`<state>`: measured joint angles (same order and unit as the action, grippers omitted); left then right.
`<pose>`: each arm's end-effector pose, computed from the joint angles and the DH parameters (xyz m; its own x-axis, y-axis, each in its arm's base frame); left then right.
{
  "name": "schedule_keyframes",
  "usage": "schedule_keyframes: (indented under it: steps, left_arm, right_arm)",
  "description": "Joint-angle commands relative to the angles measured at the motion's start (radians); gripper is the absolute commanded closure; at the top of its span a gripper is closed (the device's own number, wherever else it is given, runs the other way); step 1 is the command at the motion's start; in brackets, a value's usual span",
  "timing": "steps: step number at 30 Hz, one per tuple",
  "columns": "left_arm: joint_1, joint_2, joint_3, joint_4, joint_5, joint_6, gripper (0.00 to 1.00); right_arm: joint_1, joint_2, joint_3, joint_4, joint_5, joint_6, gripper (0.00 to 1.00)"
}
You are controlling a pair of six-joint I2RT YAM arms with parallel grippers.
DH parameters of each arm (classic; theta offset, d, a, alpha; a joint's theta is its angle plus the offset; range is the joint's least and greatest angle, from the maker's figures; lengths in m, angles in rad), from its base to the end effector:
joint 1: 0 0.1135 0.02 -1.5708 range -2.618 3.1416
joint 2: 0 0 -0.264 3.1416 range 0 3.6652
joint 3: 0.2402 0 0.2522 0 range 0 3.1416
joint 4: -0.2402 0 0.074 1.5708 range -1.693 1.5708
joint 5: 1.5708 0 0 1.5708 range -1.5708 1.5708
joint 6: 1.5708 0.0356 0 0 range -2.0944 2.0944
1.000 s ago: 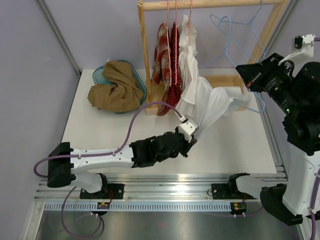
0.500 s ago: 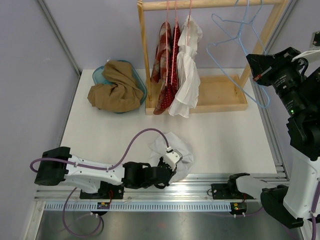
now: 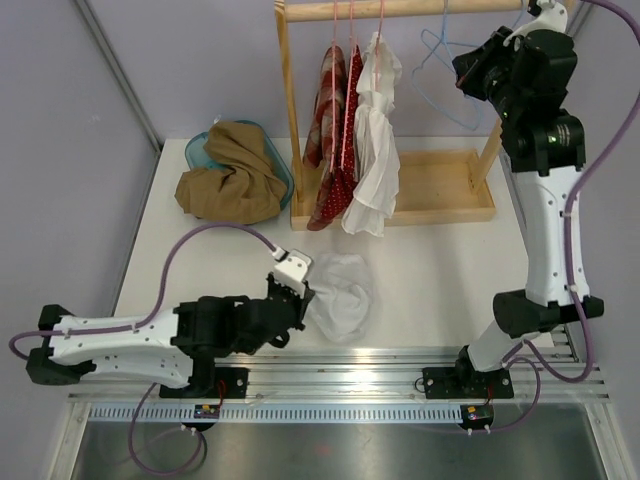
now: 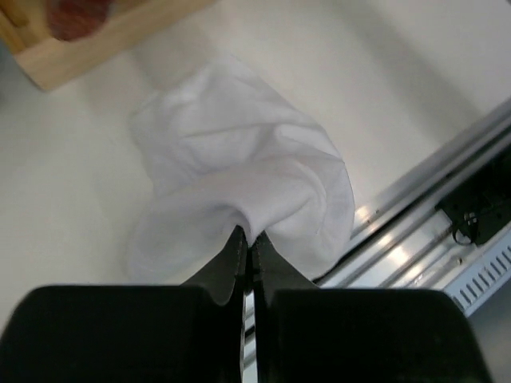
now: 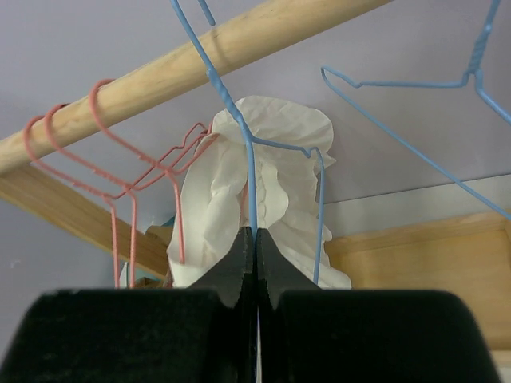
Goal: Remove the skirt from the hanger
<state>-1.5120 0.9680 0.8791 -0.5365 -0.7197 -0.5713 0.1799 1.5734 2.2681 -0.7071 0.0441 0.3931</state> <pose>0.0353 -0.1996 0.3100 -0.4179 0.1793 -0.8906 0.5865 0.8019 -0.1138 0.2758 0.0486 0.5790 -0.0631 0.3775 -0.9239 -0.1204 0.9161 0.3825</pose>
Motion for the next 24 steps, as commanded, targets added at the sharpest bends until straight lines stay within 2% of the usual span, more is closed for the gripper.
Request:
schedule_keyframes:
  steps: [1, 5, 7, 8, 11, 15, 17, 18, 19, 21, 22, 23, 24]
  left_arm:
    - [0.067, -0.087, 0.073, -0.097, -0.086, 0.100, 1.00]
    - [0.128, -0.112, 0.116, -0.143, -0.096, 0.145, 1.00]
    - [0.185, -0.114, 0.164, -0.160, -0.100, 0.197, 1.00]
    - [0.211, -0.111, 0.181, -0.157, -0.090, 0.223, 1.00]
    - [0.360, -0.085, 0.253, -0.112, -0.020, 0.348, 1.00]
    - [0.614, 0.019, 0.403, -0.060, 0.074, 0.487, 1.00]
    - [0.700, 0.078, 0.536, -0.034, 0.136, 0.548, 1.00]
    - [0.786, 0.107, 0.587, -0.028, 0.161, 0.560, 1.00]
    - [0.824, 0.176, 0.651, -0.019, 0.186, 0.570, 1.00]
    - [0.925, 0.248, 0.852, -0.017, 0.264, 0.603, 1.00]
    - [0.953, 0.340, 0.926, -0.026, 0.307, 0.619, 1.00]
    - [0.976, 0.381, 0.998, -0.031, 0.324, 0.626, 1.00]
    - [1.018, 0.435, 1.156, -0.039, 0.342, 0.631, 1.00]
  right_arm:
    - [-0.029, 0.095, 0.142, 0.080, 0.022, -0.011, 1.00]
    - [-0.074, 0.174, 0.186, 0.077, -0.009, 0.032, 1.00]
    - [-0.080, 0.160, 0.141, 0.081, -0.015, 0.041, 1.00]
    - [-0.080, 0.142, 0.048, 0.115, -0.018, 0.047, 1.00]
    - [-0.082, 0.041, -0.170, 0.211, -0.029, 0.059, 1.00]
    - [-0.086, -0.039, -0.307, 0.230, -0.024, 0.059, 1.00]
    - [-0.091, -0.076, -0.363, 0.232, -0.026, 0.055, 1.00]
    - [-0.091, -0.085, -0.378, 0.232, -0.026, 0.055, 1.00]
    - [-0.091, -0.107, -0.392, 0.230, -0.026, 0.049, 0.96]
    - [-0.092, -0.127, -0.433, 0.225, -0.024, 0.044, 0.54]
    - [-0.091, -0.156, -0.450, 0.225, -0.023, 0.041, 0.36]
    - [-0.092, -0.170, -0.488, 0.225, -0.023, 0.038, 0.22]
    - [-0.092, -0.185, -0.508, 0.227, -0.020, 0.039, 0.09]
